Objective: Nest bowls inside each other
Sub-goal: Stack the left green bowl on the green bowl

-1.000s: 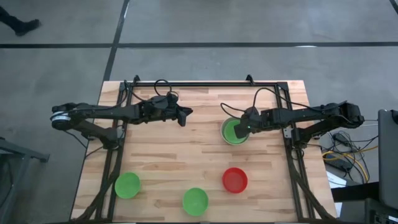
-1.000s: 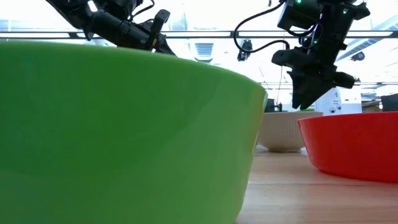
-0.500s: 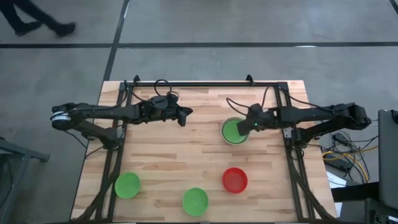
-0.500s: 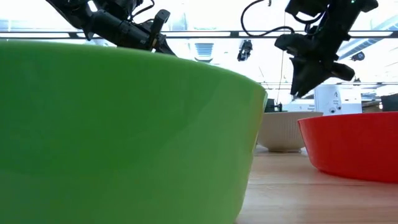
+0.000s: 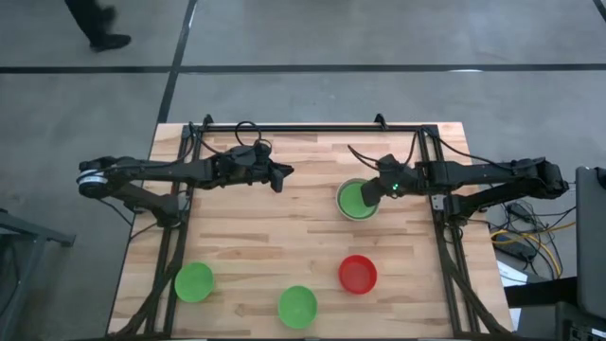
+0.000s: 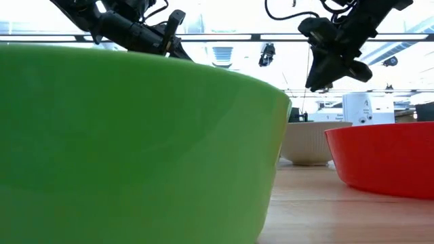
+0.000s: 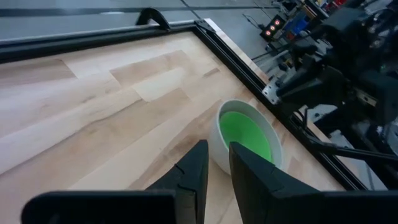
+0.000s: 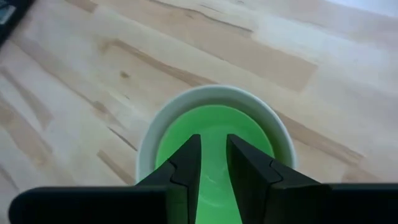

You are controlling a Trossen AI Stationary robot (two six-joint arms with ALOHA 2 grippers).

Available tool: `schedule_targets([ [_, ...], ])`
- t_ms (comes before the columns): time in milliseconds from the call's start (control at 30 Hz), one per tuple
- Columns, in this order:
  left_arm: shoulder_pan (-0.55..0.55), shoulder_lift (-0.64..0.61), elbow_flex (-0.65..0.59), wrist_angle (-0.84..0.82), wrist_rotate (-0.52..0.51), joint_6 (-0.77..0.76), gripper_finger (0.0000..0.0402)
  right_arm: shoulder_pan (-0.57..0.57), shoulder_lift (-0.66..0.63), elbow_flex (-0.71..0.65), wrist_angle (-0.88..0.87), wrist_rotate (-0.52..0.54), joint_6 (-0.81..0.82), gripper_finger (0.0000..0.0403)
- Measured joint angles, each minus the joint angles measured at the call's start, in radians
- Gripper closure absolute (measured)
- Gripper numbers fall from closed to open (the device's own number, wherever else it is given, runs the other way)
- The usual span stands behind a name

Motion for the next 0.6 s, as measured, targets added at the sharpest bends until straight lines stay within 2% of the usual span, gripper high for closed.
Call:
schedule_targets([
  [167,0.000,0.000,0.000,0.000,0.023,-0.002,0.0333,0.000,0.003,0.000,0.029,-0.024,-0.030,0.0320],
  [400,-0.001,-0.001,0.012,0.000,0.038,0.027,0.0333,0.006,0.003,0.000,0.074,-0.171,-0.096,0.0322],
  [600,-0.001,-0.001,0.041,0.003,0.034,0.062,0.0333,0.029,0.003,0.000,0.197,-0.176,-0.126,0.0332],
])
